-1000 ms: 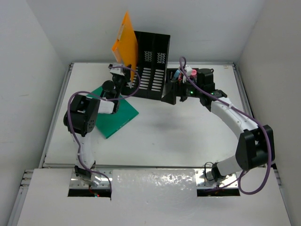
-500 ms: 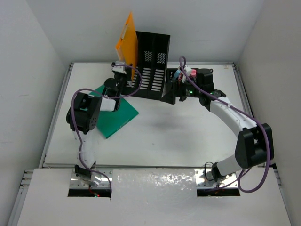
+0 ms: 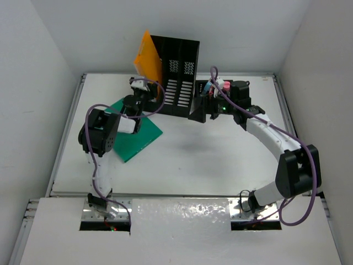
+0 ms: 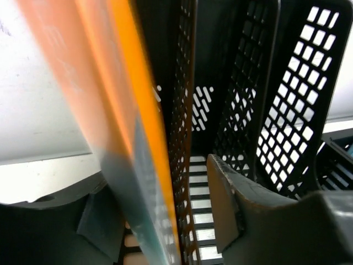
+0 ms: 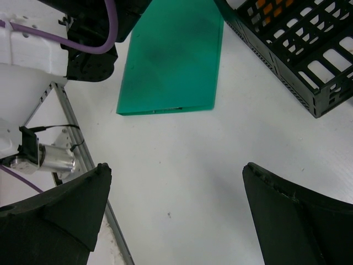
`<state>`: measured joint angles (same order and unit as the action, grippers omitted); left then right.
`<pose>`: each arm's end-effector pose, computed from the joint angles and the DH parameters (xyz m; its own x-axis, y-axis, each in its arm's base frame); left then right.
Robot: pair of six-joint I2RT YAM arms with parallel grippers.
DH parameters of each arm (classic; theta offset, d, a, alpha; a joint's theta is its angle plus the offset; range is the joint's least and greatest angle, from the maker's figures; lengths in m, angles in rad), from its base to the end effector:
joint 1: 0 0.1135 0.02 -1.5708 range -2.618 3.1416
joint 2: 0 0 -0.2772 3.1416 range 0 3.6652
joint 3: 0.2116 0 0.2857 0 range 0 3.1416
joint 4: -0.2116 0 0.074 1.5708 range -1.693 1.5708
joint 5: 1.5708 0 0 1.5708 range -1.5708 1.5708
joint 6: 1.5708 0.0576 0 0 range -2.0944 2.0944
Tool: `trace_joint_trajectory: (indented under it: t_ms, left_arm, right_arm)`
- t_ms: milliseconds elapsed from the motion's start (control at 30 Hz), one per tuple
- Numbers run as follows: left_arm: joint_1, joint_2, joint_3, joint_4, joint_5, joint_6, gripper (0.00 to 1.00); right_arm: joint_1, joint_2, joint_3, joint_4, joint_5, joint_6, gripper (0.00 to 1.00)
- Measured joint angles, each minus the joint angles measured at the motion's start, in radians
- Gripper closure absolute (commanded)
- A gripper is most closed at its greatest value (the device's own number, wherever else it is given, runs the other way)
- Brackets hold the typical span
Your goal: Organize the desk
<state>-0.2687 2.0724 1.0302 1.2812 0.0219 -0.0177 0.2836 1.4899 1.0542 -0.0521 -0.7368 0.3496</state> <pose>0.4565 -0.1270 0.1768 0.2231 -0.0798 -0.9715 0.2899 0.9570 -0.0120 0.3532 0.1433 0.2716 -0.6889 0.0635 -0.7221 -0.5759 0.5569 0.5984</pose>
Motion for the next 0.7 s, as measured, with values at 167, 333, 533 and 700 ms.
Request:
trace_joint_trajectory:
  t_ms: [167,333,533,700]
  left_arm:
    - [0.0,-0.059,0.001,-0.047,-0.002,0.017,0.46]
    - [0.0,-0.195,0.012,-0.098,-0.003,0.06,0.44]
    - [0.0,-0.489,0.09,-0.383,-0.084,0.122,0.44]
    - [0.007,-0.71,0.22,-0.763,-0.306,0.028,0.44]
  right_arm:
    - [0.0,0.0,-0.002,0.008,-0.005,0.01,0.01]
    - [0.0,0.0,-0.006,0.029,-0.01,0.016,0.01]
    - [0.0,0.0,-0.032,0.048,-0.019,0.018,0.01]
    - [0.0,0.0,-0.049,0.08,-0.023,0.03,0.01]
